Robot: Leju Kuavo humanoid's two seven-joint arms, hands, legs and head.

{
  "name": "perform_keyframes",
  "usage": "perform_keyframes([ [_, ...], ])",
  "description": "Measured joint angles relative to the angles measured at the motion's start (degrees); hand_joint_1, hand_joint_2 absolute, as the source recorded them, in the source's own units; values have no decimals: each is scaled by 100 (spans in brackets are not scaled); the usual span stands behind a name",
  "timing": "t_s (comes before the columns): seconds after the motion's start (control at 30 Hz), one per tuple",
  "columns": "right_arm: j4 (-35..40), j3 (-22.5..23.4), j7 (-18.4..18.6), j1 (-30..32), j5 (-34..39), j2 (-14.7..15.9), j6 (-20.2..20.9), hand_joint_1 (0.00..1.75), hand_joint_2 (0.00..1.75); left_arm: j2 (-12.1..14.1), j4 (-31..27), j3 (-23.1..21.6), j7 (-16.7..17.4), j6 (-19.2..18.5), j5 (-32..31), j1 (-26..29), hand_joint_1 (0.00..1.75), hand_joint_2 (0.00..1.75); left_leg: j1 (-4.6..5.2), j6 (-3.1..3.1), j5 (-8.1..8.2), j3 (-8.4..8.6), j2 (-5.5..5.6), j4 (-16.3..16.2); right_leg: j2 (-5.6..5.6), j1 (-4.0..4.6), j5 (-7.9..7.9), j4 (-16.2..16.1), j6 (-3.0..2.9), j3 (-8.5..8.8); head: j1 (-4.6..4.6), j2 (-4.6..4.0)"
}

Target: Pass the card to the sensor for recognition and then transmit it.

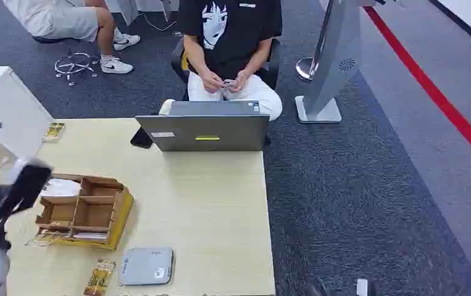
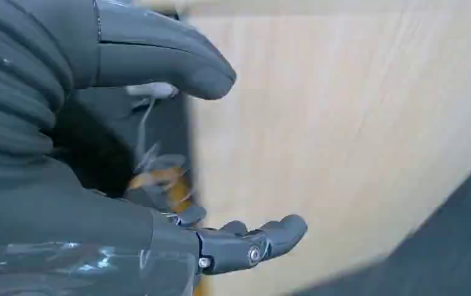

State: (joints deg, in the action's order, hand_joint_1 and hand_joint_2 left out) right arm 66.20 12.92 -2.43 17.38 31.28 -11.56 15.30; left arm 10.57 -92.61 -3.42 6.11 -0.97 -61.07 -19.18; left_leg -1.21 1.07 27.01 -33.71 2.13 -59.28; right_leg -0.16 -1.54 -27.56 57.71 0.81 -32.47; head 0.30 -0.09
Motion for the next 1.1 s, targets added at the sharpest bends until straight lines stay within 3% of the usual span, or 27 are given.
perform_keyframes([
  [0.03, -183, -86, -79, -110, 81, 57, -18, 0, 175, 210, 371, -188, 73, 165, -772, -386, 0, 175, -5, -2, -6, -6, -96, 0, 98, 7, 38, 2, -30, -27, -35, -2],
  [0.07, -295, -156, -83, -160, 131, 114, -46, 0, 175, 371, 647, -323, 29, 329, -1210, -692, 0, 175, -11, 0, -20, -19, -143, -4, 154, 9, 71, 8, -6, -50, -41, -2],
  [0.1, -410, -252, -78, -163, 199, 173, -105, 0, 175, 553, 897, -487, 30, 460, -1537, -912, 0, 175, -9, 0, -21, -24, -172, -5, 185, 7, 80, 7, -17, -73, -35, 0],
  [0.13, -514, -335, -74, -127, 232, 247, -147, 0, 175, 745, 1044, -648, 73, 501, -1413, -1093, 0, 175, -3, -2, -22, -28, -187, -6, 199, 0, 83, 9, -11, -81, -41, 0],
  [0.23, -646, -477, -80, -72, 284, 372, -186, 0, 175, 1066, 1299, -944, 152, 510, -263, -1365, 0, 175, -4, -3, -17, -42, -189, -6, 203, 3, 77, 6, -7, -101, -37, 0],
  [0.33, -725, -639, -89, -112, 380, 455, -260, 0, 175, 1260, 1439, -1118, 182, 527, -65, -1454, 0, 175, -4, -4, -8, -48, -187, -6, 198, 3, 63, 5, -9, -109, -37, 0],
  [0.57, -821, -950, -209, -117, 667, 621, -431, 0, 175, 1472, 1605, -1245, 209, 626, -37, -1503, 0, 175, -8, -6, -7, -52, -184, -4, 191, 6, 57, 5, -7, -110, -39, 0],
  [1.1, -900, -1564, -452, -129, 1097, 903, -684, 0, 175, 1564, 1683, -1293, 161, 845, -120, -1530, 0, 175, -8, -6, -7, -55, -182, -4, 185, 6, 57, 5, -7, -109, -35, 0],
])
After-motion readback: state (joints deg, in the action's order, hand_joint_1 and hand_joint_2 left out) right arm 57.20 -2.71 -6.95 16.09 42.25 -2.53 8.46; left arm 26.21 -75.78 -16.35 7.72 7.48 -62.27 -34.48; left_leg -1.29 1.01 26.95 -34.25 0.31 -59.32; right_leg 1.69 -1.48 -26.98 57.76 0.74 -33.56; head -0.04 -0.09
